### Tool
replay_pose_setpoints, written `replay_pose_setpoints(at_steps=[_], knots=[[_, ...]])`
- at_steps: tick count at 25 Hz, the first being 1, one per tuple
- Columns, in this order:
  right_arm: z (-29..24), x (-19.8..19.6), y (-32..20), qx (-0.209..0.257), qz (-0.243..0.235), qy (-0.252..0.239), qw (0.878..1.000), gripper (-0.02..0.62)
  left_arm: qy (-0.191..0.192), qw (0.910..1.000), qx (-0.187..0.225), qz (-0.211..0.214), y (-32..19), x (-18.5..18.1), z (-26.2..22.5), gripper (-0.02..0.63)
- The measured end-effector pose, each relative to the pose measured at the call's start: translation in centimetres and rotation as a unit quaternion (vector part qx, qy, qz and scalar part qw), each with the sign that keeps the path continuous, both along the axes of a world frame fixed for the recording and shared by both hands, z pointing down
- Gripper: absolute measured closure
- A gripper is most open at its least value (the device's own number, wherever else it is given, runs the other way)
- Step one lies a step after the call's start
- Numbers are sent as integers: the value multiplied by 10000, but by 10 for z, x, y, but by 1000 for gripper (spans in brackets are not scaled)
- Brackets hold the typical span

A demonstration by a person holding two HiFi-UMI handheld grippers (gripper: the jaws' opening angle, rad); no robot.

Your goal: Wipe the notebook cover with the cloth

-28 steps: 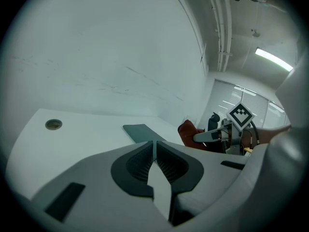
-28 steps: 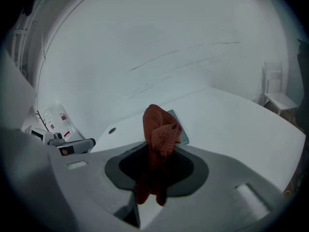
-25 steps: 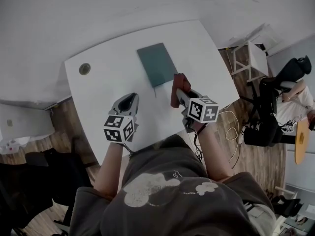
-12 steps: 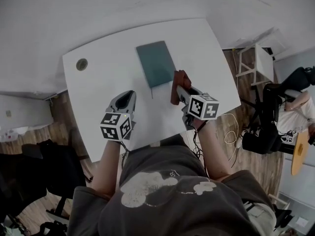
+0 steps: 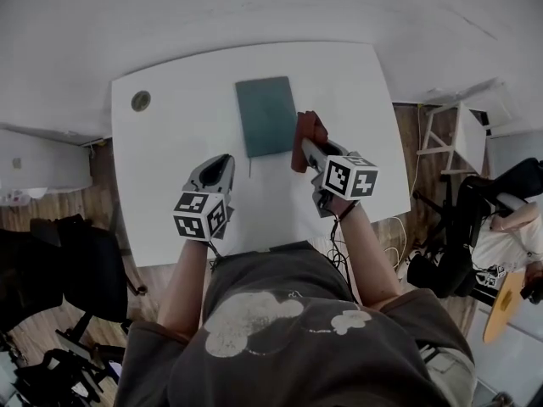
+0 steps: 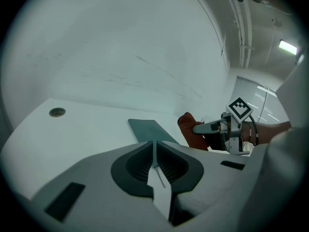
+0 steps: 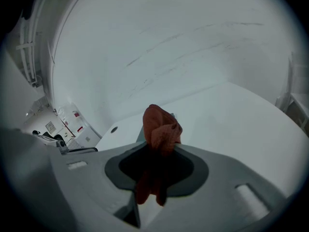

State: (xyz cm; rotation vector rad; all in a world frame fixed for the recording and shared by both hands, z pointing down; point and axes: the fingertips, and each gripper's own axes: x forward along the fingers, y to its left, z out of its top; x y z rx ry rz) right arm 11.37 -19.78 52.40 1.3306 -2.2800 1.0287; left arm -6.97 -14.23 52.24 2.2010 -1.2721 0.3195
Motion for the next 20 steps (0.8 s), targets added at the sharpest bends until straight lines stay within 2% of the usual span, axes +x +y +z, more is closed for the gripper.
replay_pose_setpoints(at_steps=[11,20], knots=[[12,7,-44,-88,-536,-163,9984,492,-153,9987,-351,-339,-21,33,30,586],[21,0,-67,-125,-802,-282,9963,492,-285,9969,-663,-319,-30,53,54,586]])
